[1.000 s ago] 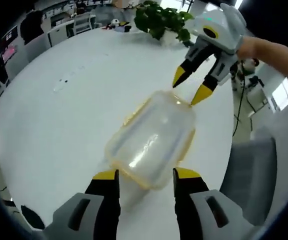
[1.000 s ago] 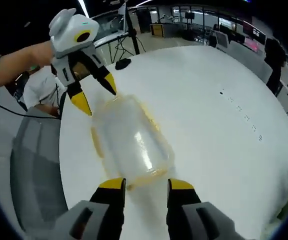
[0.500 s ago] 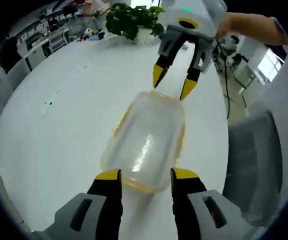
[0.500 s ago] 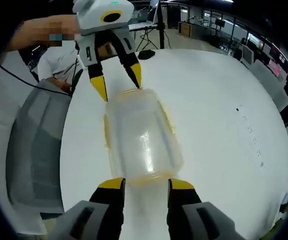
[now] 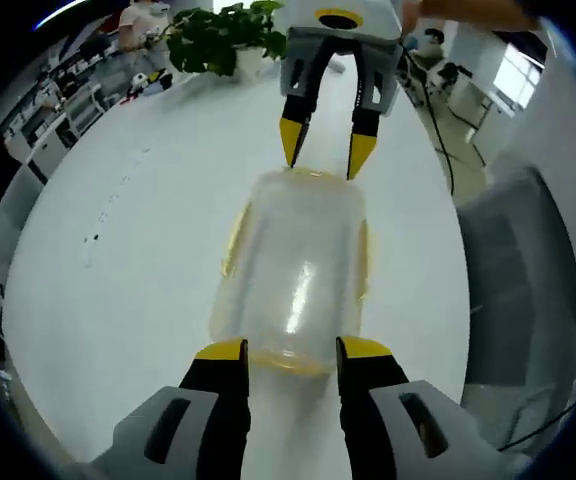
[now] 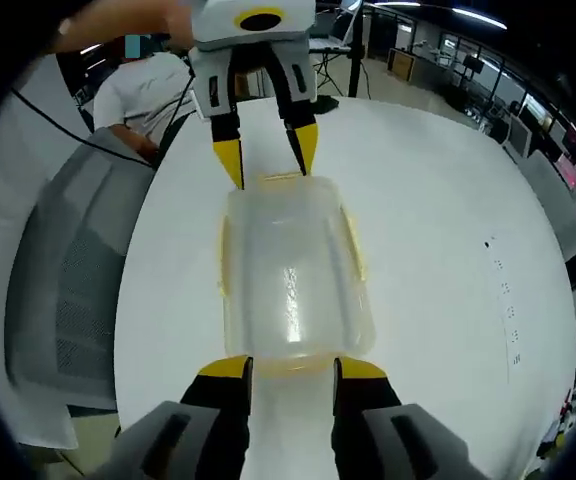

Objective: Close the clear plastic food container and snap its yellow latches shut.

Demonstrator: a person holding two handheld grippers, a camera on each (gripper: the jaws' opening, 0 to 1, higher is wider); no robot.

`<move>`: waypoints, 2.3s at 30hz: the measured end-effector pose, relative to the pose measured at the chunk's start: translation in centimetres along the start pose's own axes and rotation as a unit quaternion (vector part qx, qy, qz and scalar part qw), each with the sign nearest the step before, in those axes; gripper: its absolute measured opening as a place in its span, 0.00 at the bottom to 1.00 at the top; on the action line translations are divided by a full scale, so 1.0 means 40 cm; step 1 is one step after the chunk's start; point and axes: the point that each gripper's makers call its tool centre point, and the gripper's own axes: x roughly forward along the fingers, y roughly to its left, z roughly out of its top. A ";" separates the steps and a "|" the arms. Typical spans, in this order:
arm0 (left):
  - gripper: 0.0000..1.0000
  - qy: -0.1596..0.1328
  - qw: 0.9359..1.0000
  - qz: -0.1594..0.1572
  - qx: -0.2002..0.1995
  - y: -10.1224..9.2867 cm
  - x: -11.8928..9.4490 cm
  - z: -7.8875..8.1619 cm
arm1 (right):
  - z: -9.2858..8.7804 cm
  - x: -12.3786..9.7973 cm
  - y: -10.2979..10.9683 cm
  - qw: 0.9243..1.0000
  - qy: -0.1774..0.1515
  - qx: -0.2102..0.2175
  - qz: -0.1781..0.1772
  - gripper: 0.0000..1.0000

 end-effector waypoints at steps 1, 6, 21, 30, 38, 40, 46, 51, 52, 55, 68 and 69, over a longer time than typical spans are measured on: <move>0.31 -0.001 1.000 0.001 0.001 0.002 0.000 0.000 | 0.003 0.000 -0.003 1.000 -0.003 0.000 -0.002 0.28; 0.30 -0.009 1.000 -0.003 0.003 -0.003 0.010 0.016 | 0.023 0.006 -0.011 1.000 -0.015 0.008 -0.003 0.26; 0.31 -0.032 0.999 -0.010 0.021 -0.009 0.057 0.077 | 0.101 0.038 0.001 0.999 -0.048 -0.007 0.003 0.25; 0.29 -0.043 0.999 -0.007 0.016 -0.006 0.064 0.099 | 0.135 0.053 0.015 0.997 -0.071 -0.014 0.017 0.26; 0.29 -0.046 0.999 -0.011 0.011 -0.019 0.076 0.104 | 0.140 0.058 -0.005 0.997 -0.072 -0.012 0.010 0.26; 0.28 -0.042 0.999 -0.008 0.017 -0.020 0.076 0.104 | 0.144 0.061 -0.016 0.997 -0.070 -0.012 0.006 0.25; 0.28 -0.044 0.999 -0.007 0.012 -0.026 0.076 0.102 | 0.161 0.066 -0.034 0.997 -0.074 -0.011 0.003 0.25; 0.29 -0.051 0.999 -0.006 0.006 -0.030 0.078 0.107 | 0.162 0.070 -0.047 0.997 -0.075 -0.011 0.001 0.25; 0.29 -0.053 0.999 -0.004 0.003 -0.030 0.078 0.109 | 0.163 0.070 -0.050 0.997 -0.076 -0.010 0.001 0.25; 0.29 -0.058 0.998 -0.005 -0.002 -0.037 0.079 0.113 | 0.166 0.068 -0.065 0.997 -0.079 -0.004 -0.002 0.26; 0.34 -0.062 0.998 0.006 0.004 -0.085 0.082 0.105 | 0.174 0.083 -0.072 0.997 -0.081 0.011 0.017 0.40; 0.35 -0.064 0.998 0.009 0.005 -0.086 0.083 0.104 | 0.176 0.084 -0.073 0.997 -0.081 0.011 0.016 0.41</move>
